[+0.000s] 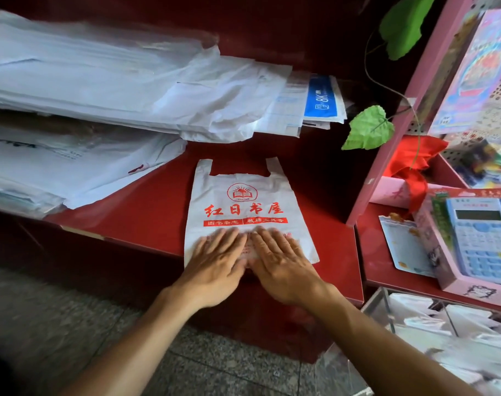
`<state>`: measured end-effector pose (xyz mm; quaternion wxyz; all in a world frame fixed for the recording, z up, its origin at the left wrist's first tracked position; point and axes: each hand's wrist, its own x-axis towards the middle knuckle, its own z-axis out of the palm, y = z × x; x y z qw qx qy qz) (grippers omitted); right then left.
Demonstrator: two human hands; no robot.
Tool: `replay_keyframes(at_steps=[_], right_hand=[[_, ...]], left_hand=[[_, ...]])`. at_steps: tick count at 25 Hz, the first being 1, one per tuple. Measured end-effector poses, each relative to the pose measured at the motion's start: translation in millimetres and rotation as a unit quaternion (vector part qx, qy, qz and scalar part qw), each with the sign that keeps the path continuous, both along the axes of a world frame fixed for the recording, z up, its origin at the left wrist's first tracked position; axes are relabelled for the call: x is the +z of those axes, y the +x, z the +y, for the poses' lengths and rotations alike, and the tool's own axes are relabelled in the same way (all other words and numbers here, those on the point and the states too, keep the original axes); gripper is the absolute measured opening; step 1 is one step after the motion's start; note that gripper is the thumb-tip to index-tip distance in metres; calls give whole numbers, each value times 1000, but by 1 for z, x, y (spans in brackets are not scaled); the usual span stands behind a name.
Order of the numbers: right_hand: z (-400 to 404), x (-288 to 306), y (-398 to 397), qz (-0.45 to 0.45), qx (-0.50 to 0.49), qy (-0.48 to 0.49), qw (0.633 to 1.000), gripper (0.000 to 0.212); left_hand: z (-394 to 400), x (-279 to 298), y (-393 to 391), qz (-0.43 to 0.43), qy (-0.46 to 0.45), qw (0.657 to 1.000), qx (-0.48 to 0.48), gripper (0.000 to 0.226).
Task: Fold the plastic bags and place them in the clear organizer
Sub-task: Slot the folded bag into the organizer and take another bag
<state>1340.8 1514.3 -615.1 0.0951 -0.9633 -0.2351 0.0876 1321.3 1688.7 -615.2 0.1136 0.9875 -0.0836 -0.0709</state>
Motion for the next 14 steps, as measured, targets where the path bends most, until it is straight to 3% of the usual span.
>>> replay_keyframes(at_steps=[3,7,10,14], right_hand=[[-19,5,4,31,-50,-14,998,82],[-39,12,-1,20,-96,-50,994,112],[-44,19,-12,-15,-37,-40,998,111],[-36,23,-17,-27,58,9,998,93]], left_hand=[[21,0,-3,12,12,1000,6,114],[42,-5,-11,-57,33,997,-32,91],[48,1,-16,-127,-50,990,-24,71],[49,16,-19,-108,-120,987,-7,43]])
